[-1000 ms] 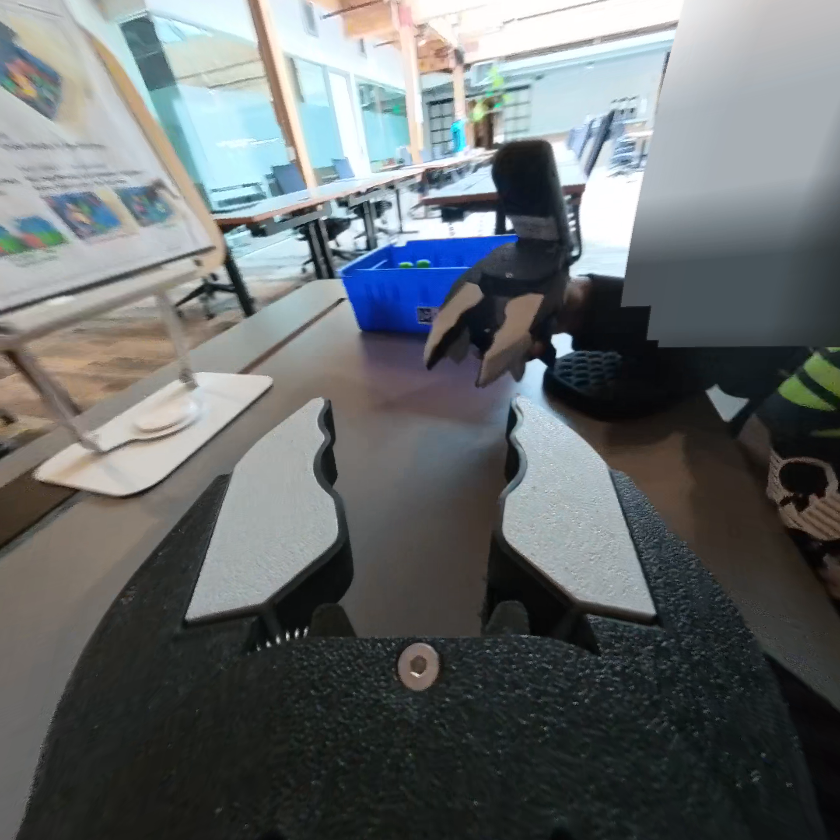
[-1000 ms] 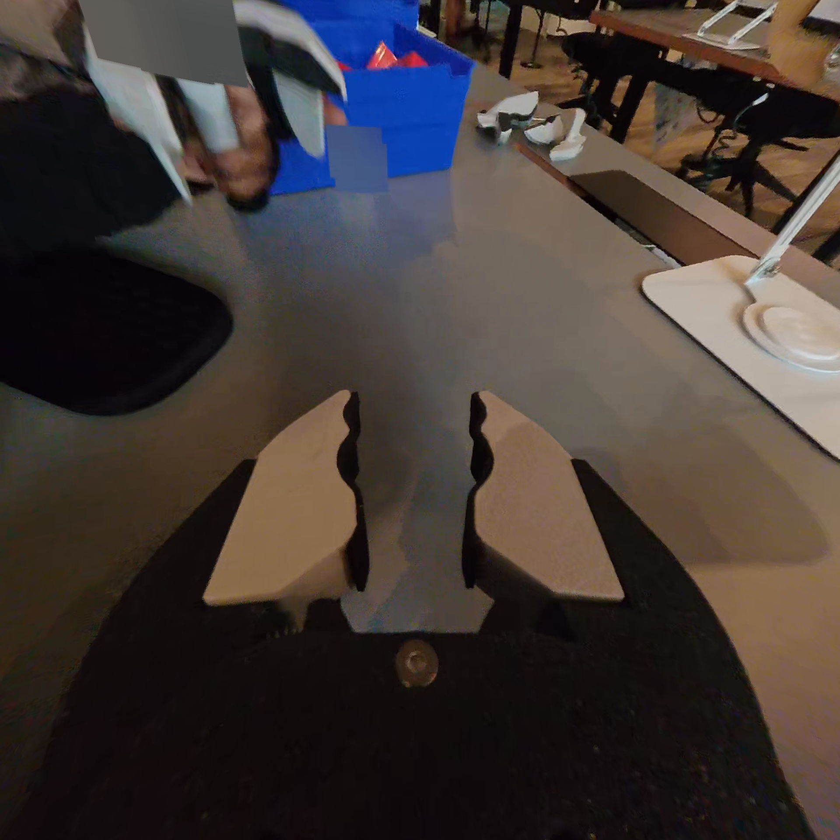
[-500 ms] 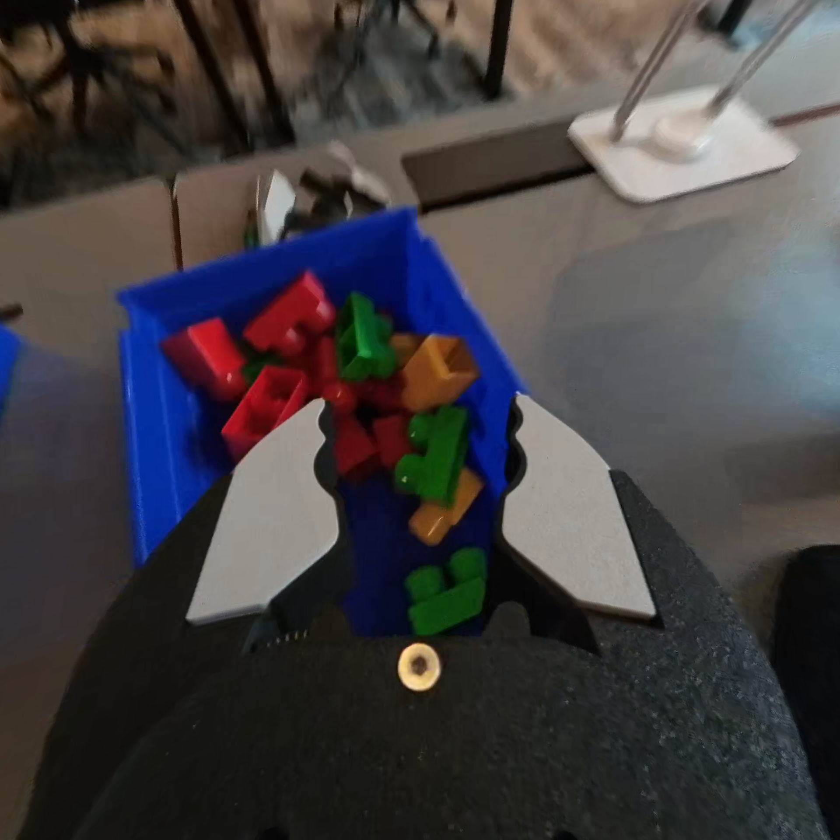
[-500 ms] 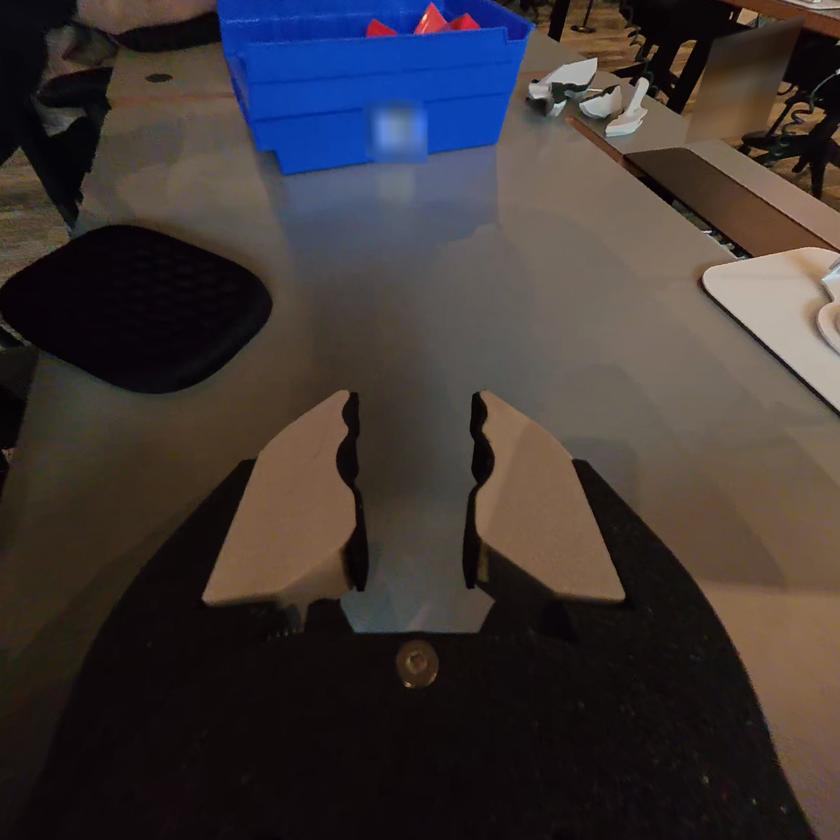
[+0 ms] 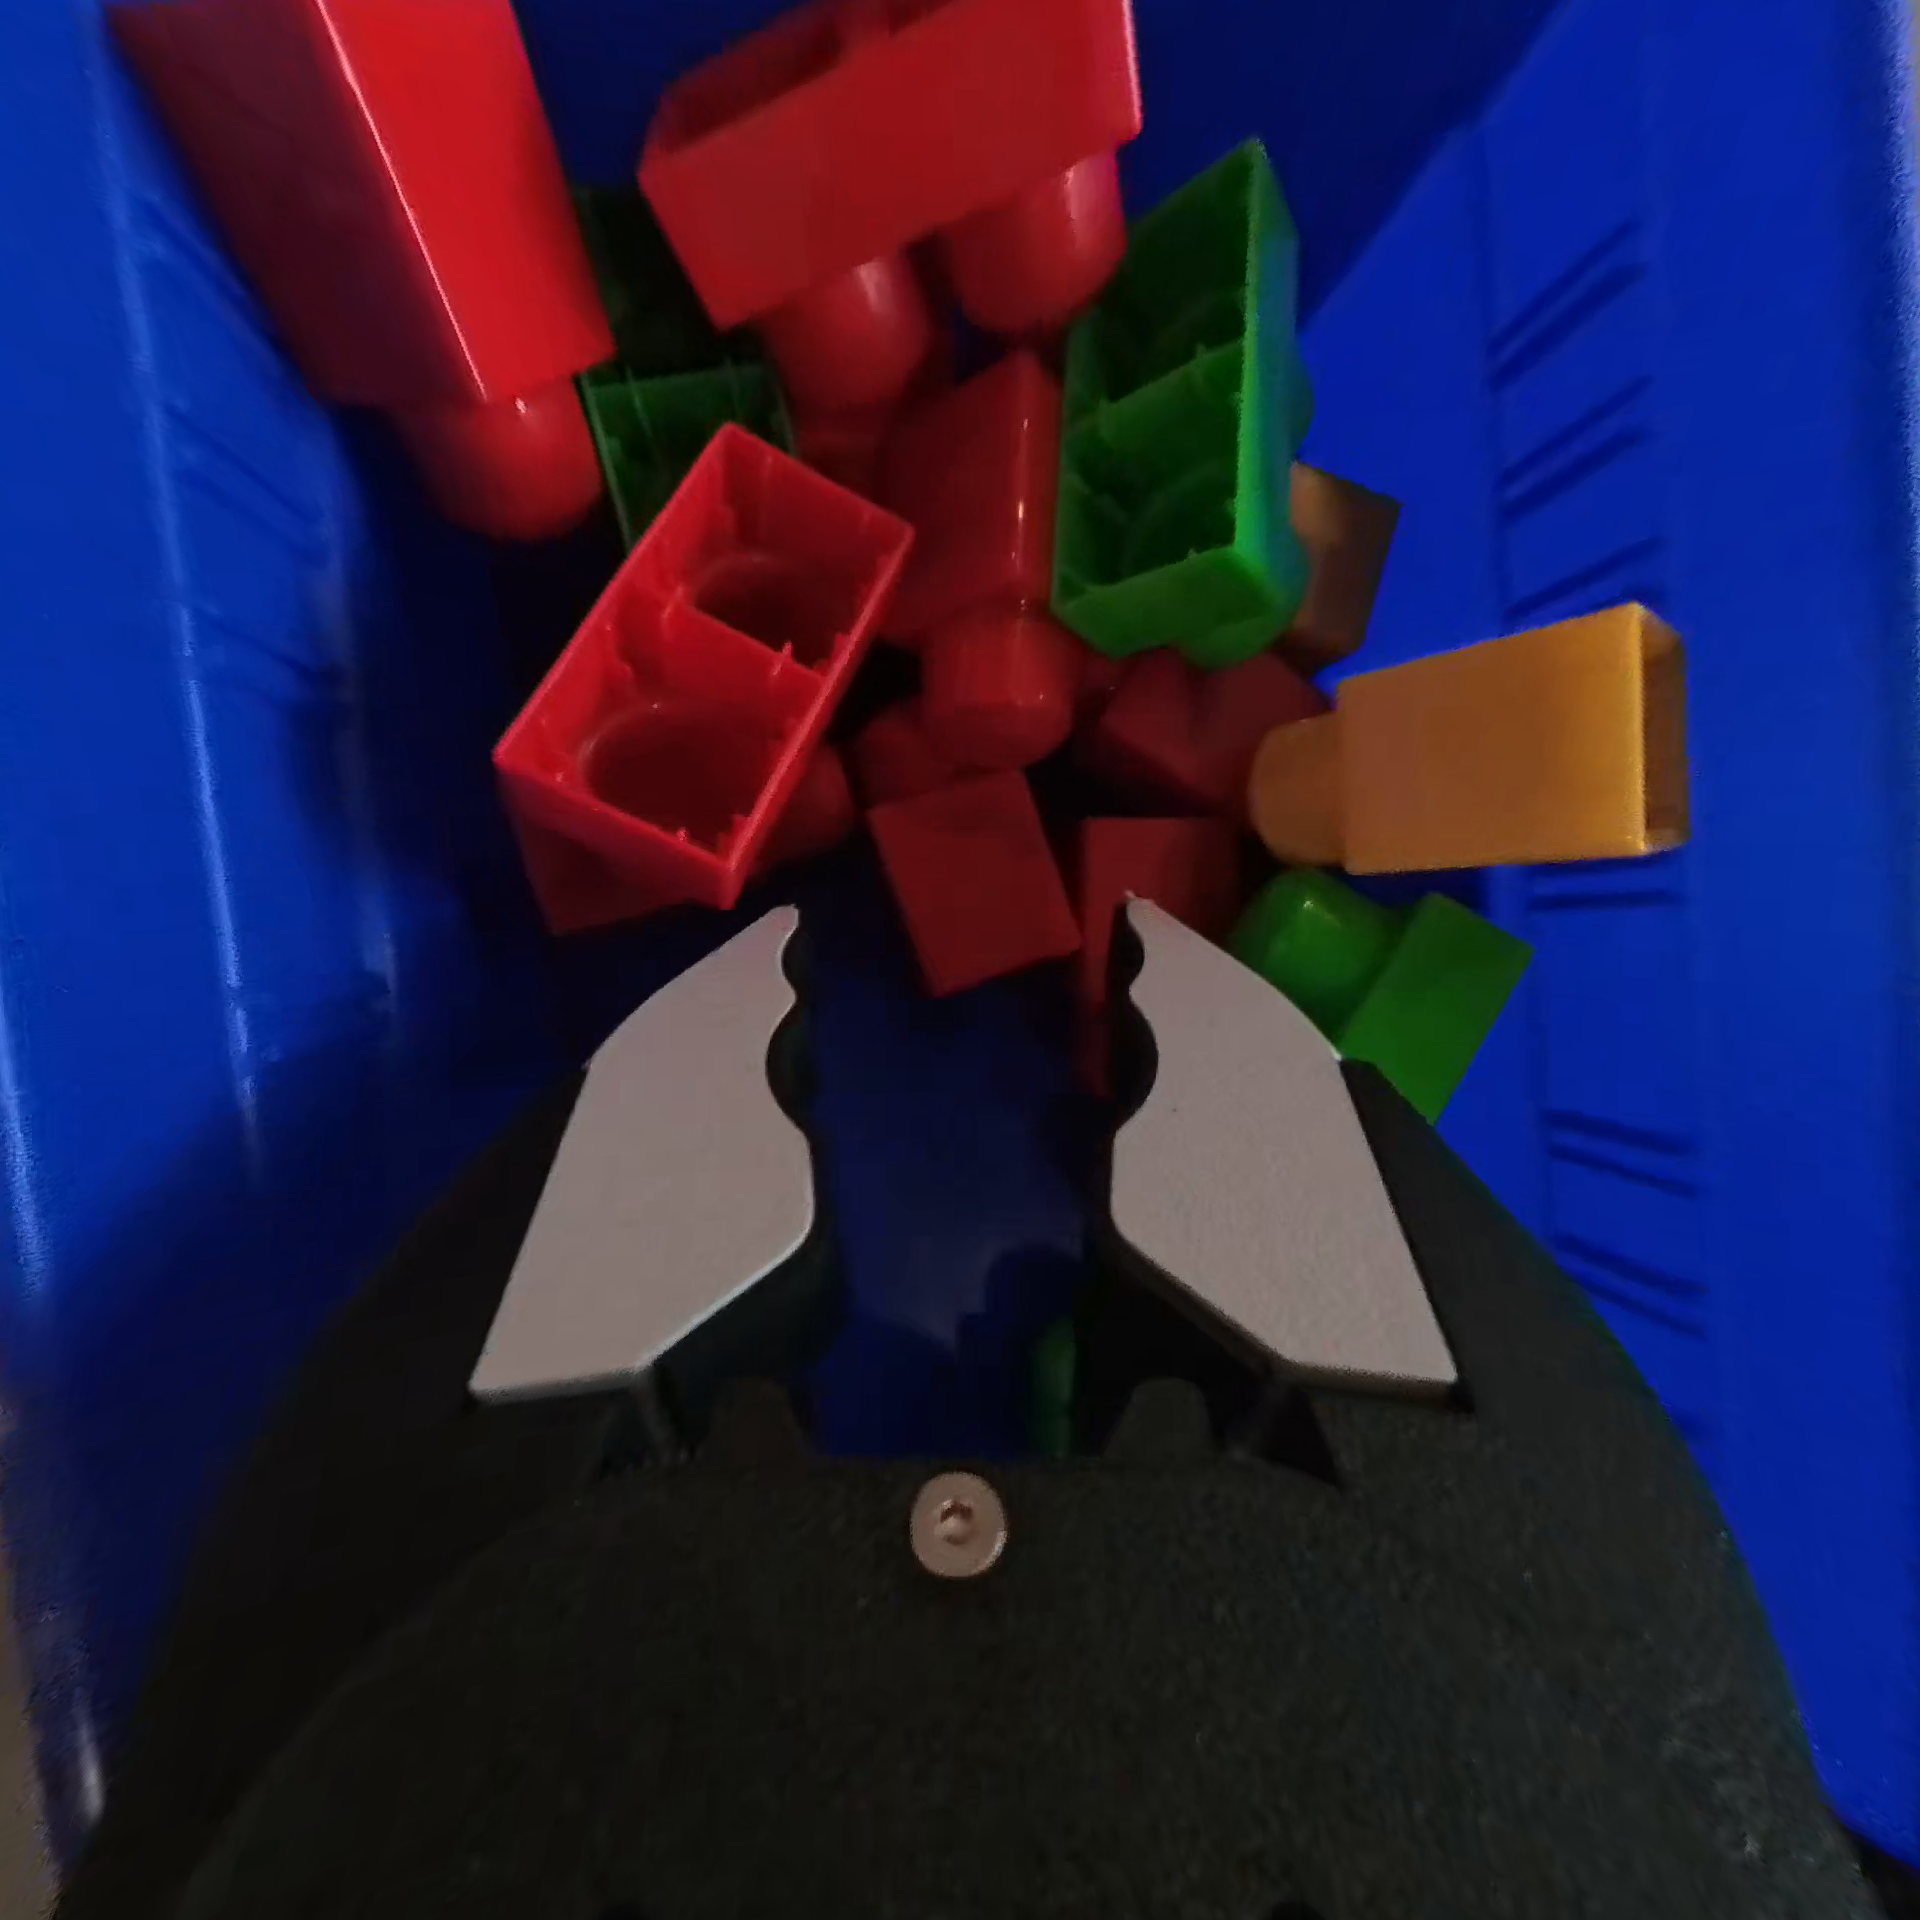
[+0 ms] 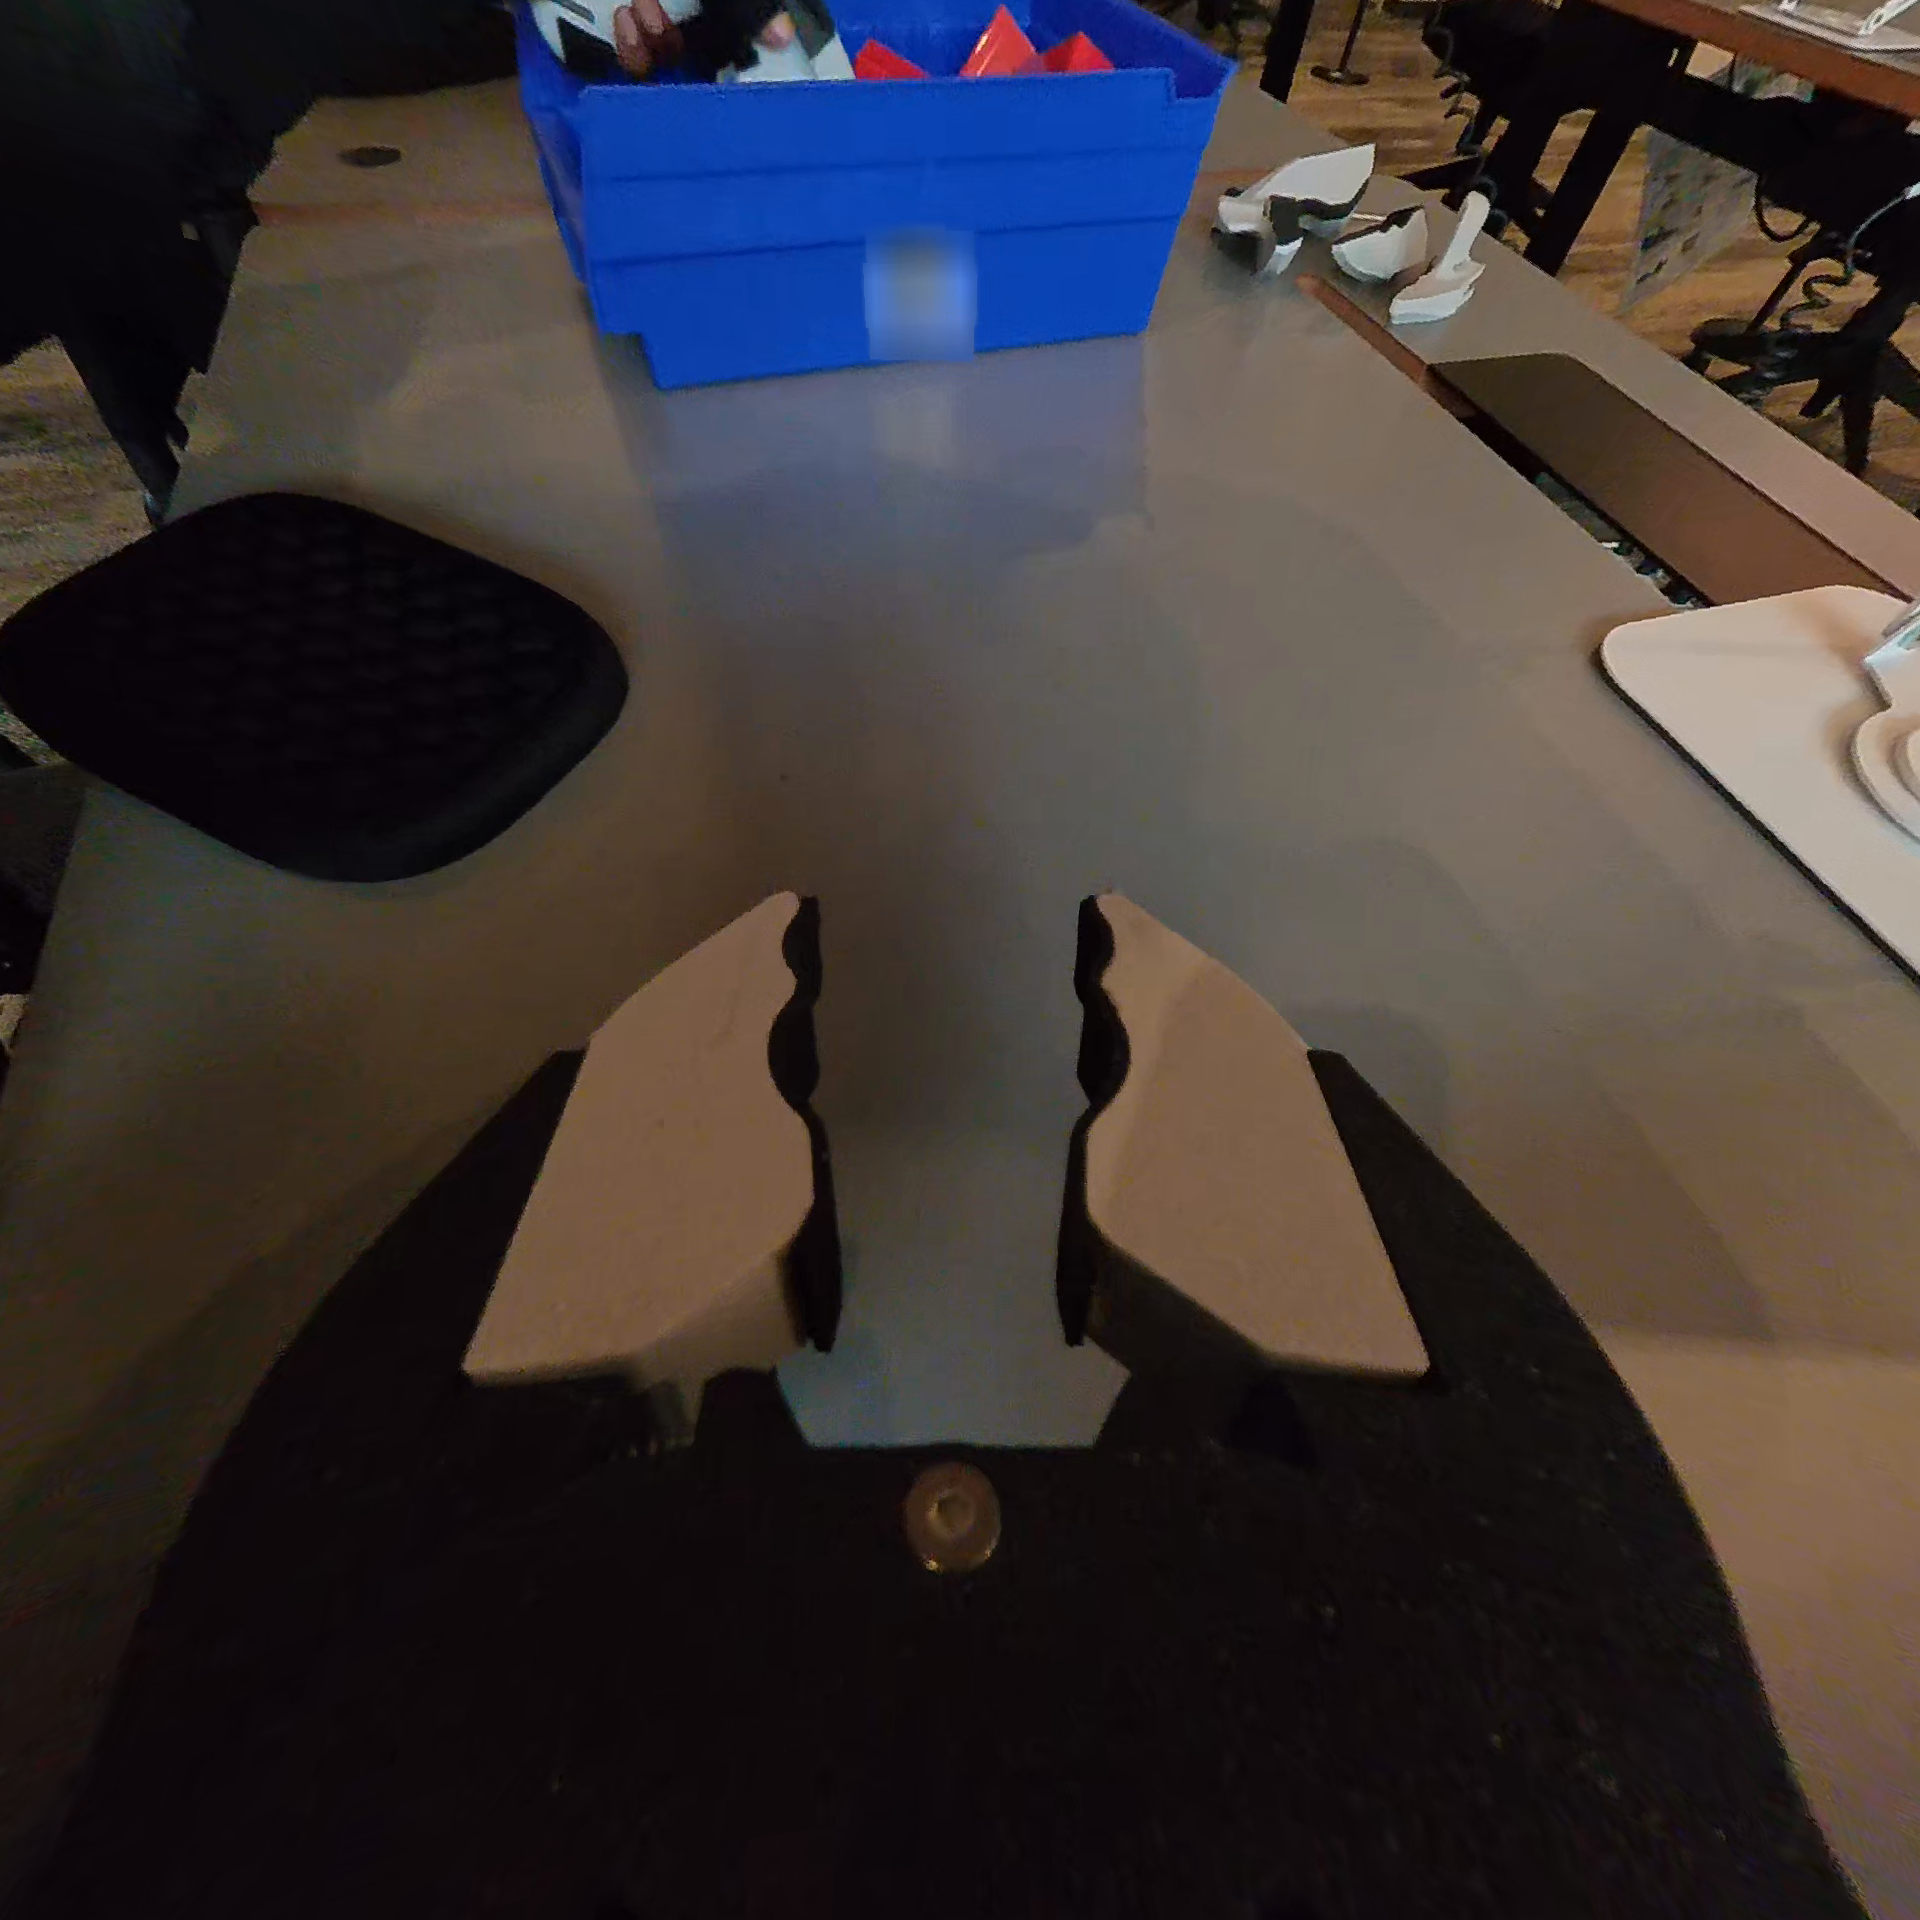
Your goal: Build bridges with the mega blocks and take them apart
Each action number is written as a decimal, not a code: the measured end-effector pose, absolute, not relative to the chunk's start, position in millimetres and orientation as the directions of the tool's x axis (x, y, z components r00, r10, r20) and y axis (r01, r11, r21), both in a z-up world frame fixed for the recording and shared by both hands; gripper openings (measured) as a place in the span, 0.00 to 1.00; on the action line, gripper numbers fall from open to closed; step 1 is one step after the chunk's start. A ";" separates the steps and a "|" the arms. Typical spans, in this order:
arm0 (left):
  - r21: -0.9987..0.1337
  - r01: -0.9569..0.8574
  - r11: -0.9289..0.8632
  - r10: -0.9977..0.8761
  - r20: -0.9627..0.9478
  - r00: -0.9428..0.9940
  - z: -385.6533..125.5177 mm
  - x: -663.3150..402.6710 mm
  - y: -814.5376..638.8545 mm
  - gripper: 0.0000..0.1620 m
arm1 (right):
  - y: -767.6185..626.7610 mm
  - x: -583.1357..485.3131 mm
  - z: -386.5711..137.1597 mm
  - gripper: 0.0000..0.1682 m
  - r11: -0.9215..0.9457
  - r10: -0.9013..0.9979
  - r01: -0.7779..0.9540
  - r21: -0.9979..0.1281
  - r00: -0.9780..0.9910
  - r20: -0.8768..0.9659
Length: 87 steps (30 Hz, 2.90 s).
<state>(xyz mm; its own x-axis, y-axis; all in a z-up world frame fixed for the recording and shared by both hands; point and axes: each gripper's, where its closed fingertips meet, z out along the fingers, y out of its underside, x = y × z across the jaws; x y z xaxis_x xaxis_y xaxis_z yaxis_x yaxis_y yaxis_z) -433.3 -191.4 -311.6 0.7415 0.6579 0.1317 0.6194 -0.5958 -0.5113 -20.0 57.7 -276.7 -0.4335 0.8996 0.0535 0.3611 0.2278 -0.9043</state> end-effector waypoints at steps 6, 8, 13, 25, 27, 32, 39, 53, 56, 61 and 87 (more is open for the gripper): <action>-0.505 0.621 -0.599 0.681 0.086 0.727 -320.1 -443.4 -191.4 0.34 | 58.4 -19.2 -277.7 0.28 0.240 0.899 0.363 -0.900 -0.434 0.065; -0.509 0.621 -0.597 0.683 0.083 0.725 -319.8 -444.1 -192.3 0.33 | 57.8 -19.1 -277.4 0.28 0.240 0.897 0.361 -0.901 -0.437 0.064; -0.496 0.612 -0.616 0.666 0.085 0.741 -318.7 -437.4 -191.2 0.31 | 56.8 -19.1 -276.6 0.28 0.236 0.896 0.358 -0.903 -0.439 0.060; -0.472 0.509 -0.720 0.593 -0.038 0.804 -335.2 -438.1 -190.3 0.23 | 57.1 -18.4 -278.4 0.28 0.240 0.896 0.363 -0.900 -0.440 0.062; -0.493 0.492 -0.718 0.585 -0.045 0.810 -327.2 -435.0 -195.1 0.23 | 57.1 -18.1 -279.8 0.28 0.242 0.895 0.369 -0.898 -0.442 0.059; -0.630 0.419 -0.654 0.569 -0.044 0.821 -282.9 -420.4 -203.1 0.23 | 52.7 -18.1 -283.2 0.28 0.252 0.887 0.379 -0.890 -0.458 0.056; -0.832 0.226 -0.507 0.377 0.022 0.926 -207.0 -340.0 -170.6 0.22 | 38.8 -18.7 -277.5 0.28 0.254 0.866 0.359 -0.898 -0.499 0.046; -0.943 0.005 -0.332 -0.341 0.125 0.932 -199.7 -82.1 -72.3 0.22 | -26.1 -8.4 -203.3 0.30 0.250 0.738 0.259 -0.933 -0.674 0.011; -0.948 0.012 -0.318 -0.436 0.157 0.886 -206.7 -48.5 -65.7 0.22 | -38.5 -10.2 -197.2 0.30 0.248 0.705 0.250 -0.936 -0.710 -0.003; -0.952 0.022 -0.305 -0.519 0.185 0.835 -214.0 -23.2 -62.0 0.22 | -57.2 -13.0 -199.9 0.31 0.234 0.642 0.267 -0.935 -0.765 -0.058; -0.901 -0.063 -0.429 -0.215 0.034 0.976 -254.6 -72.6 -105.3 0.45 | -0.6 -31.9 -305.1 0.21 0.762 0.624 0.548 -0.345 -0.764 0.164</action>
